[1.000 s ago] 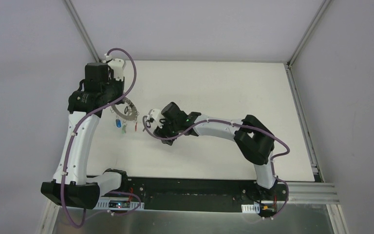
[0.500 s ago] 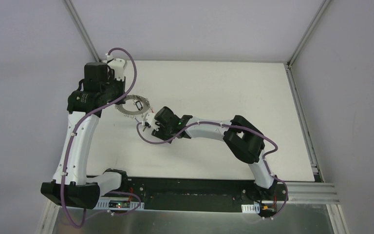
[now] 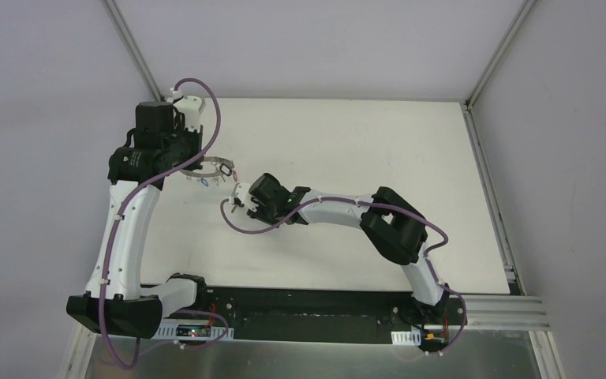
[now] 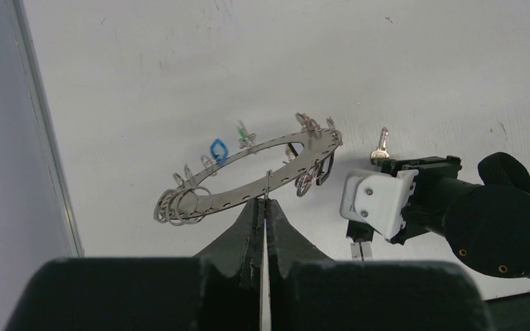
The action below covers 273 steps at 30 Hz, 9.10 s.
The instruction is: Put the keys on the keyring
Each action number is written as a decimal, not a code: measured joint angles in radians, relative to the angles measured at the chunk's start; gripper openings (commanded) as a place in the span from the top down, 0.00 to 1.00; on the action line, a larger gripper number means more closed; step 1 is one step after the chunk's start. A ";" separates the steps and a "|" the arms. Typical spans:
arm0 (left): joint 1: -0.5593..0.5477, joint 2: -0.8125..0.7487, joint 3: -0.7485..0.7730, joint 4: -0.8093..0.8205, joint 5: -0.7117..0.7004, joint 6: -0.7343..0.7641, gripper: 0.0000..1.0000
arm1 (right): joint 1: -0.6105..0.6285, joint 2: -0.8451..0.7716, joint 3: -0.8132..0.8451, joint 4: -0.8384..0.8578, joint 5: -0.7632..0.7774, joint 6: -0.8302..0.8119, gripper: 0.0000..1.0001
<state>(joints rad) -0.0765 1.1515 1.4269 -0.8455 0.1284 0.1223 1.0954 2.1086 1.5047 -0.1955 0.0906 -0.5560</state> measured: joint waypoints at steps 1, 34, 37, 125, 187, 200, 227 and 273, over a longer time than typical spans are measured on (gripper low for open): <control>0.000 0.000 0.000 0.000 0.002 0.000 1.00 | 0.000 0.000 0.000 -0.001 0.003 -0.001 0.69; 0.000 0.000 0.000 -0.013 0.056 0.000 1.00 | -0.018 -0.097 -0.005 -0.056 -0.017 -0.007 0.96; 0.000 0.000 0.000 -0.017 0.059 0.000 1.00 | -0.032 -0.115 -0.014 -0.058 -0.042 -0.006 0.90; 0.000 0.060 0.024 -0.082 0.202 0.051 1.00 | -0.107 -0.100 0.000 -0.162 -0.296 -0.003 0.50; 0.000 0.071 0.024 -0.087 0.195 0.079 1.00 | -0.105 0.020 0.084 -0.174 -0.166 -0.035 0.96; 0.000 0.074 0.024 -0.088 0.208 0.079 1.00 | -0.126 0.002 0.068 -0.201 -0.211 -0.033 0.89; 0.000 0.082 0.024 -0.088 0.209 0.080 1.00 | -0.134 0.002 0.068 -0.214 -0.242 -0.032 1.00; -0.523 0.164 0.063 0.059 0.419 0.132 1.00 | -0.560 -0.756 -0.293 -0.097 -1.087 0.208 1.00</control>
<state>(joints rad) -0.5991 1.3159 1.4895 -0.7864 0.5472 0.2539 0.5354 1.3529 1.2121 -0.2928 -0.9962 -0.3485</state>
